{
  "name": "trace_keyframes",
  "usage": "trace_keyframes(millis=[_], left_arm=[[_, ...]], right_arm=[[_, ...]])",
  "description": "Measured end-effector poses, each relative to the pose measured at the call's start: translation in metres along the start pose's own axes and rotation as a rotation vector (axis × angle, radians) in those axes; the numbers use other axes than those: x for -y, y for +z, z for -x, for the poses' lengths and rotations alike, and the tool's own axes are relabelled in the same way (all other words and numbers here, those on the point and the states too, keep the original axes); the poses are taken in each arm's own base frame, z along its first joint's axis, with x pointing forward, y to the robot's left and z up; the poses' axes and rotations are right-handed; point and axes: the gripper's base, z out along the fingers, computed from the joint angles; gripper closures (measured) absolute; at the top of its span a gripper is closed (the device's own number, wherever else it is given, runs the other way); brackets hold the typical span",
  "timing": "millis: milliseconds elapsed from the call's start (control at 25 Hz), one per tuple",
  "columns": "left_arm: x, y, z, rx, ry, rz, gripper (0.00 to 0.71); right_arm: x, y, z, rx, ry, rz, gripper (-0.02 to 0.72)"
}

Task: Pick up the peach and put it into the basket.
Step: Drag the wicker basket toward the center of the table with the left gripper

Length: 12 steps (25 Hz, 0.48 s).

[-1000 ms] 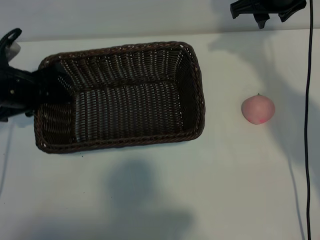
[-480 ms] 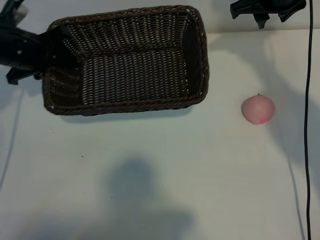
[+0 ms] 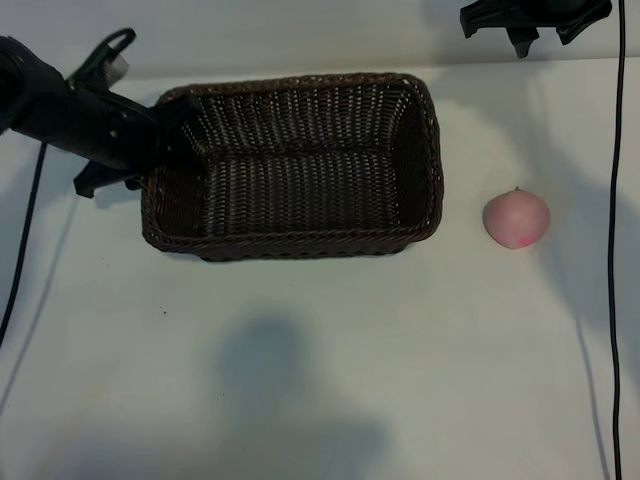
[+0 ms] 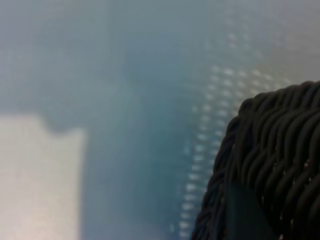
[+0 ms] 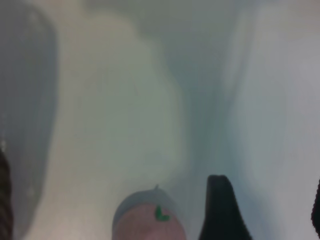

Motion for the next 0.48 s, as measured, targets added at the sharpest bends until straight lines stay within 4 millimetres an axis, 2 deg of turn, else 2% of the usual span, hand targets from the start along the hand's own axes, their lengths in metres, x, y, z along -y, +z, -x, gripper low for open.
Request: trace_keyframes(millis=[240, 480], left_arm=[[-0.006, 0.013, -0.002, -0.024, -0.017, 0.017, 0.440], [-0.006, 0.013, -0.002, -0.024, -0.031, 0.010, 0.440]], right_arm=[[0.000, 0.000, 0.000, 0.000, 0.000, 0.000, 0.265], [0.000, 0.000, 0.000, 0.000, 0.000, 0.000, 0.265]])
